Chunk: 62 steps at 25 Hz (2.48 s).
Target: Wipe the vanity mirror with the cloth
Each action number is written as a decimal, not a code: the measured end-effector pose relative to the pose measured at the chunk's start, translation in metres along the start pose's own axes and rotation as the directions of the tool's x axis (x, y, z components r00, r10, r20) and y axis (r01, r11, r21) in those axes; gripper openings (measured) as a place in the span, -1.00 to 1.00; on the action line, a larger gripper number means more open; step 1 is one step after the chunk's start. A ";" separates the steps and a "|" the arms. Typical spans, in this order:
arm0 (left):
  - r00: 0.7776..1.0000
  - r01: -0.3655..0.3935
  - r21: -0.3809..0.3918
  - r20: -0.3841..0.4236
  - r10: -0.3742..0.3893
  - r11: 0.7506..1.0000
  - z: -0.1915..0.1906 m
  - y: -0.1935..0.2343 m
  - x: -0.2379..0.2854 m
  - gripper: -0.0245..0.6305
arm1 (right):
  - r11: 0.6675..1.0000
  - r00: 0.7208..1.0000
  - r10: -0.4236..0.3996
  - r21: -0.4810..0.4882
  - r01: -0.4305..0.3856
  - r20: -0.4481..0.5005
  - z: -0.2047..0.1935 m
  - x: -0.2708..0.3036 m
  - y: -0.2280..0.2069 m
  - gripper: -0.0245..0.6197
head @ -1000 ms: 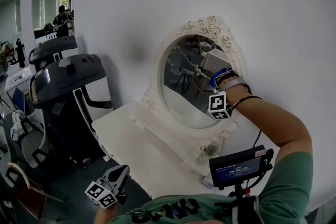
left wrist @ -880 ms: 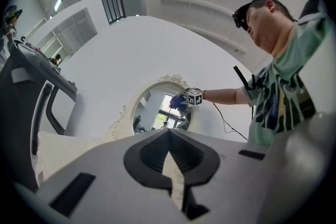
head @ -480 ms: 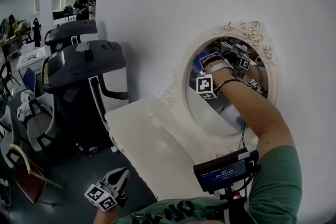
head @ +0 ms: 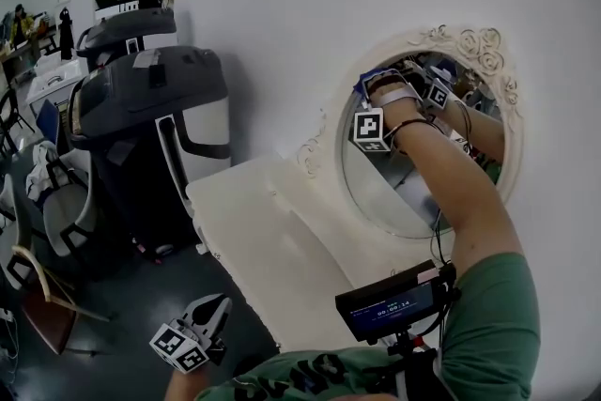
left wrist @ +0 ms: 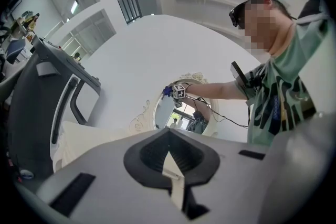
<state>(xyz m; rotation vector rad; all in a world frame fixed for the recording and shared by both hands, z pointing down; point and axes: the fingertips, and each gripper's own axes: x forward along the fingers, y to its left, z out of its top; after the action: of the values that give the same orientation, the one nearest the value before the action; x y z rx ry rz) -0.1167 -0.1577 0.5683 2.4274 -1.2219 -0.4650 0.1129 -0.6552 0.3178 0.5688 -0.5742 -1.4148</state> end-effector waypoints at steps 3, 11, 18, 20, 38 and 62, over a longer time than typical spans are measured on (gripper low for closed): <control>1.000 0.022 0.011 0.001 -0.022 1.000 0.005 -0.009 0.007 -0.91 | 0.998 0.998 0.056 0.015 -0.056 -0.013 -0.007 -0.009 0.011 -0.70; 0.998 0.069 0.043 0.005 -0.070 0.997 0.012 -0.033 0.013 -0.91 | 0.985 0.985 0.171 -0.017 -0.172 -0.038 -0.051 -0.078 0.075 -0.70; 0.984 0.179 0.074 -0.005 -0.179 0.981 0.018 -0.086 0.031 -0.91 | 0.964 0.963 0.265 0.003 -0.265 -0.045 -0.110 -0.166 0.138 -0.70; 0.980 0.199 0.085 -0.008 -0.199 0.976 0.021 -0.098 0.033 -0.91 | 0.955 0.953 0.297 0.009 -0.297 -0.059 -0.127 -0.188 0.156 -0.70; 0.983 0.181 0.086 0.001 -0.182 0.980 0.019 -0.108 0.014 -0.91 | 0.883 0.890 0.456 0.125 -0.453 0.001 -0.127 -0.239 0.175 -0.70; 0.999 0.024 0.011 0.029 -0.025 1.000 0.000 -0.023 0.027 -0.91 | 1.000 0.999 0.003 0.028 -0.004 0.042 0.002 -0.006 0.002 -0.70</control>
<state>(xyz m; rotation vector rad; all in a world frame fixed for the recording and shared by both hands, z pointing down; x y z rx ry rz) -0.0854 -0.1669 0.5538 2.4555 -1.2112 -0.5040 0.1126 -0.6490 0.3205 0.5619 -0.6290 -1.4202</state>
